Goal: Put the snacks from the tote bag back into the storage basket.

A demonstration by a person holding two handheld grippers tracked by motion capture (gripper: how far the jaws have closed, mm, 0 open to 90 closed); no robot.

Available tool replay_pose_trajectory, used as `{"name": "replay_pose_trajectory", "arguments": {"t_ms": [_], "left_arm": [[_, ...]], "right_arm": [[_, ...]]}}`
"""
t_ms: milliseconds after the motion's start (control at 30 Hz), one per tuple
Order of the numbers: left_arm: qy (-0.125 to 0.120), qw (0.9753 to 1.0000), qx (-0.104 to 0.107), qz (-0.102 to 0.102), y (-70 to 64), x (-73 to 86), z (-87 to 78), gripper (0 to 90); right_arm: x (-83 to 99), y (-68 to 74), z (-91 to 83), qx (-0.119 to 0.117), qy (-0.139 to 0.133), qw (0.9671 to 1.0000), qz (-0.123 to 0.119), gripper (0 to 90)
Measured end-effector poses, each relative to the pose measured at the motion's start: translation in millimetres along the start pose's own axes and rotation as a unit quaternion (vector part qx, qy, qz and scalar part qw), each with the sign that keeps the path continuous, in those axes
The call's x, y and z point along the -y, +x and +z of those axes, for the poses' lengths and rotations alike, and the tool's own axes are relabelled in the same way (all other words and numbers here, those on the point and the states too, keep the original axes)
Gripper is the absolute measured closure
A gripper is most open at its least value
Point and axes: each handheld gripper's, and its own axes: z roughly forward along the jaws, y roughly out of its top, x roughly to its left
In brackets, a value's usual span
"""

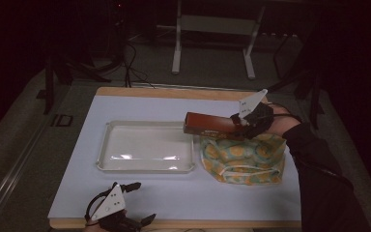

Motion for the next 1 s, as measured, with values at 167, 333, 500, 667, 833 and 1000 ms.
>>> {"name": "replay_pose_trajectory", "arguments": {"t_ms": [167,333,500,667,833,1000], "left_arm": [[0.001,1.0000,0.001,0.001,-0.2,0.0,-0.3,0.0],[0.000,1.0000,0.002,0.002,-0.6,0.1,-0.8,0.0],[0.000,1.0000,0.001,0.003,0.5,0.7,-1.6,0.0],[-0.001,1.0000,0.001,0.003,0.1,0.7,-2.0,0.0],[0.001,1.0000,0.002,0.004,-0.1,0.9,-2.0,0.0],[0.000,1.0000,0.001,0.003,-0.5,1.2,-2.8,0.0]], "right_arm": [[-12.0,1.5,7.9,-0.002,-0.006,0.9999,-0.015,43.0],[-24.6,2.5,17.8,-0.010,-0.006,0.9995,-0.030,43.0],[-34.6,3.8,26.3,-0.019,-0.006,0.9989,-0.042,43.0],[-42.5,3.7,36.0,-0.028,-0.001,0.9985,-0.048,43.0],[-52.4,5.6,43.0,-0.033,-0.002,0.9977,-0.060,43.0],[-60.1,6.4,47.8,-0.037,-0.006,0.9971,-0.067,43.0]]}}
